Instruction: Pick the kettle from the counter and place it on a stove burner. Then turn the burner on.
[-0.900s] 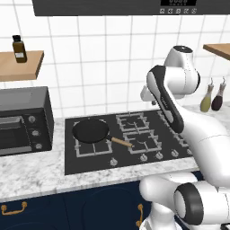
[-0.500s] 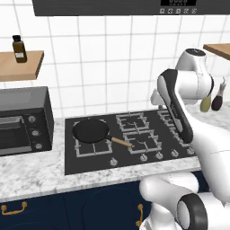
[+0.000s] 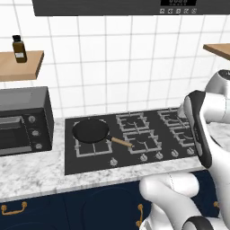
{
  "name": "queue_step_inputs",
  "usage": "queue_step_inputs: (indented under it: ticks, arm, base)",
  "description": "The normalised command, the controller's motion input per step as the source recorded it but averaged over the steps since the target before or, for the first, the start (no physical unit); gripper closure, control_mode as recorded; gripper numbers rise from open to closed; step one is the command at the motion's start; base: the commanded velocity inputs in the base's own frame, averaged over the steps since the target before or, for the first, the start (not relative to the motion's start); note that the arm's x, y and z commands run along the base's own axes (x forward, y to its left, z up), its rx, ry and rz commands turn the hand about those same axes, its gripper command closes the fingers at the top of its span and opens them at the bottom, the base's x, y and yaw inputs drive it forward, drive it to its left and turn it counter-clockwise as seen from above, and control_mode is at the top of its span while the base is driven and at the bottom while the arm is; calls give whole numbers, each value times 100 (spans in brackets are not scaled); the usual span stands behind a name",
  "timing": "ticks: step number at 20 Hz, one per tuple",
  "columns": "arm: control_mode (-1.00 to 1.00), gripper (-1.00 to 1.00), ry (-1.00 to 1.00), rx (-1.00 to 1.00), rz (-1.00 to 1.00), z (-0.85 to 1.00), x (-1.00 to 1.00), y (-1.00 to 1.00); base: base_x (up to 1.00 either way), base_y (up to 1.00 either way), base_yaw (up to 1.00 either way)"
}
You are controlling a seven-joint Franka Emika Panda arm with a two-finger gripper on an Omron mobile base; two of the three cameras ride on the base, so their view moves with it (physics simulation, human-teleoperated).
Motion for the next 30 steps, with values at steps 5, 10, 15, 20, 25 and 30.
queue_step_inputs:
  ticks: [5,10,15,20,25,30]
  arm:
    - [-100,-100,1,-6,-39,-40,0,-69]
    - [-100,-100,6,-1,-68,-22,7,-83]
    - [-100,-100,7,0,-54,0,14,-73]
    - [-100,-100,1,0,-29,0,0,-69]
    - [-100,-100,0,0,-14,0,8,-59]
    - [-100,-100,0,0,-7,0,3,-60]
  base:
    - [0,0,0]
    - [0,0,0]
    - [0,0,0]
    - [0,0,0]
    - [0,0,0]
    - [0,0,0]
